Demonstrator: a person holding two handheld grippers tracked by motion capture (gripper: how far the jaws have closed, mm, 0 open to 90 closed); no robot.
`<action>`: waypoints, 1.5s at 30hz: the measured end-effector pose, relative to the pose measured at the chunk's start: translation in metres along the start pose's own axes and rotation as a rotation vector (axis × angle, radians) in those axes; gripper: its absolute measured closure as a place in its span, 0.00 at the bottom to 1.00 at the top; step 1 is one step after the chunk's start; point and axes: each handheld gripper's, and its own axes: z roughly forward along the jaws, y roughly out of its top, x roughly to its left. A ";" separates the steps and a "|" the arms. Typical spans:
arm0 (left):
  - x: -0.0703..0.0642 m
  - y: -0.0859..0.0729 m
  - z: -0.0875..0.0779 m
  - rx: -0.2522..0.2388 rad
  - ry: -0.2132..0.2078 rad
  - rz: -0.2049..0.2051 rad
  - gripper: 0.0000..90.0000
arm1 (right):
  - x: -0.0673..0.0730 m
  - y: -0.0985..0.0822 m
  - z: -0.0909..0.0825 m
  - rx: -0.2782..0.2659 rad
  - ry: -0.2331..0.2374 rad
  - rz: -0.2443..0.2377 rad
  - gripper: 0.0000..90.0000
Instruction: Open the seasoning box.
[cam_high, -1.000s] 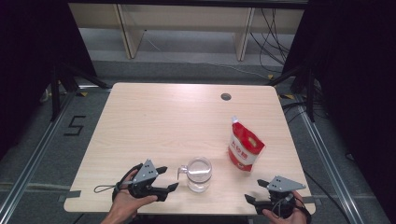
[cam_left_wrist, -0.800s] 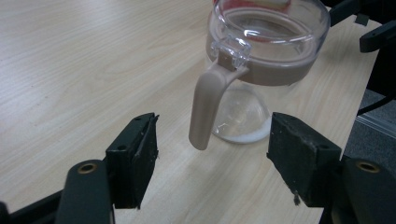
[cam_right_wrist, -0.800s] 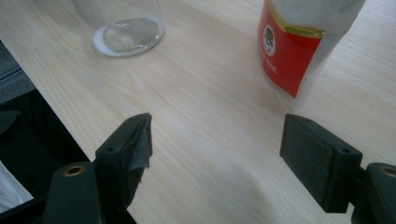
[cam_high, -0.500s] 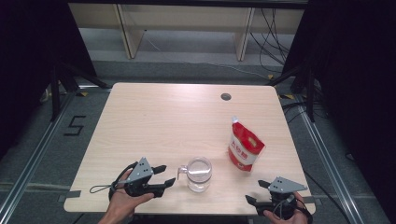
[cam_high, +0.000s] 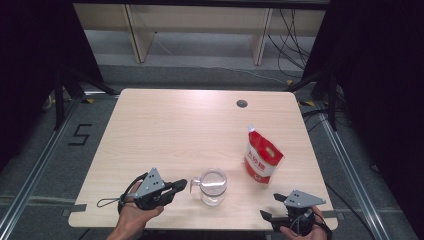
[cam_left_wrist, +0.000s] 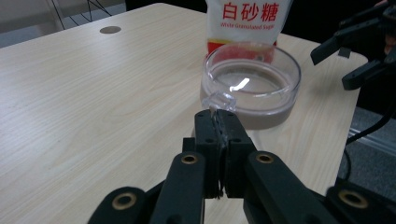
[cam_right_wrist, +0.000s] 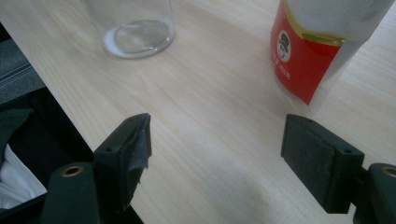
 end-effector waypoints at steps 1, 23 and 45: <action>-0.002 0.004 0.002 0.001 -0.002 -0.016 0.98 | 0.000 0.000 0.000 0.001 -0.001 -0.006 0.28; 0.001 0.020 0.028 0.026 -0.001 0.023 0.98 | 0.004 0.000 -0.001 0.015 0.003 0.013 0.29; 0.002 0.018 0.027 0.030 0.005 0.034 0.98 | 0.008 0.005 0.002 -0.024 0.031 -0.070 0.51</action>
